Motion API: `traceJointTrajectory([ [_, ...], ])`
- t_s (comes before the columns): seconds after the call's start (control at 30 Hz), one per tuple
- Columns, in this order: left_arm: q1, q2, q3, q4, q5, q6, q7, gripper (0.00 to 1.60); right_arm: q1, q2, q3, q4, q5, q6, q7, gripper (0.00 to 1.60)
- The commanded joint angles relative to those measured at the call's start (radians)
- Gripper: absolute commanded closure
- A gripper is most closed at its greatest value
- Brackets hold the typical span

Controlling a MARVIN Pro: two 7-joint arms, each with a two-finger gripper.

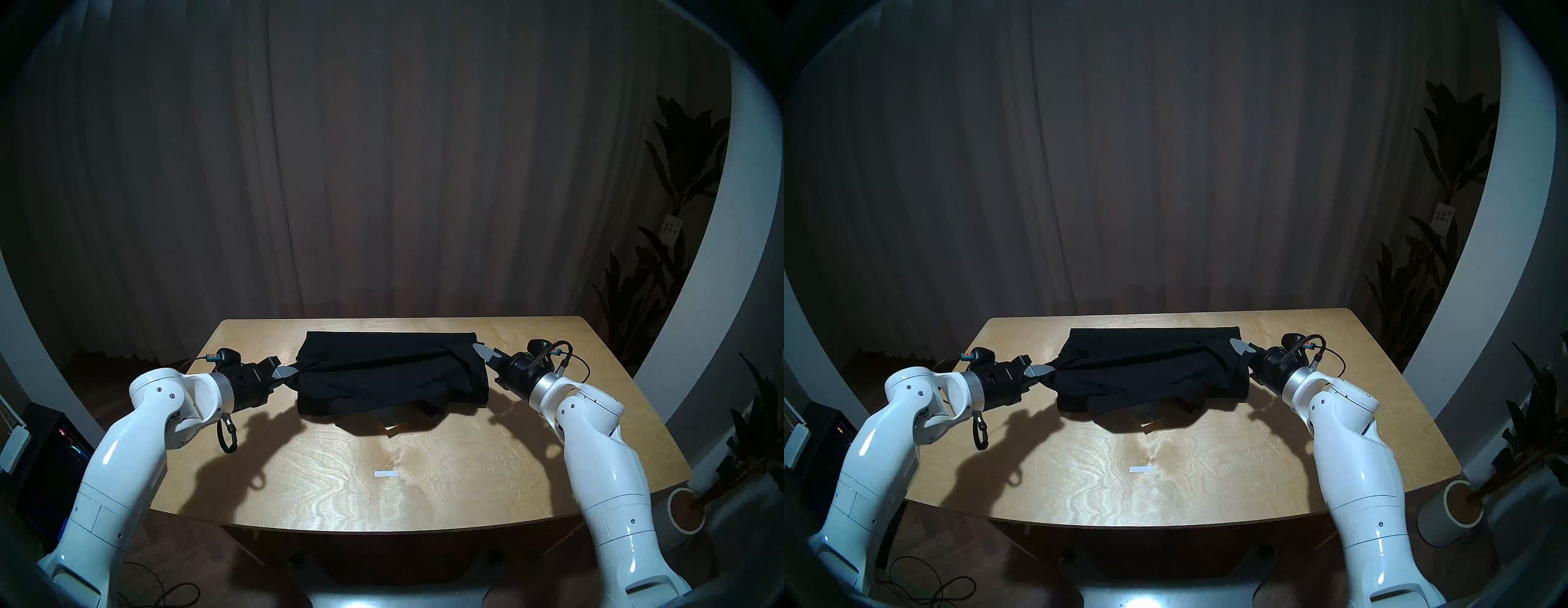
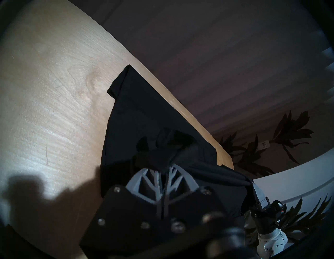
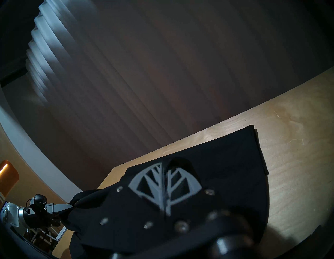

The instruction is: Fold the shirt by bringing both sleeves in and then folding it in half

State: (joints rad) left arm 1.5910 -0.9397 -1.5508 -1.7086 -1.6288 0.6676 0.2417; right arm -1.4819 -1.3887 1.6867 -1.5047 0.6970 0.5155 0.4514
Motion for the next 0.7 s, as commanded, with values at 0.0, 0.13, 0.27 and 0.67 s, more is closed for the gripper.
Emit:
traceJointTrajectory([
  [0.0,-0.112,-0.019,0.000,0.019,0.020,-0.029,0.017,1.60,0.095,-0.018,0.007,0.020,-0.003,-0.032,-0.026,1.60],
  [0.13,-0.149,-0.037,0.009,0.046,0.031,-0.039,0.028,1.60,0.124,-0.024,0.006,0.047,-0.009,-0.040,-0.041,1.60],
  [0.27,-0.193,-0.059,0.026,0.079,0.044,-0.046,0.039,1.60,0.151,-0.033,0.000,0.072,-0.019,-0.049,-0.054,1.60],
  [0.67,-0.296,-0.125,0.092,0.174,0.093,-0.061,0.069,1.60,0.231,-0.058,-0.029,0.154,-0.051,-0.060,-0.099,1.60],
])
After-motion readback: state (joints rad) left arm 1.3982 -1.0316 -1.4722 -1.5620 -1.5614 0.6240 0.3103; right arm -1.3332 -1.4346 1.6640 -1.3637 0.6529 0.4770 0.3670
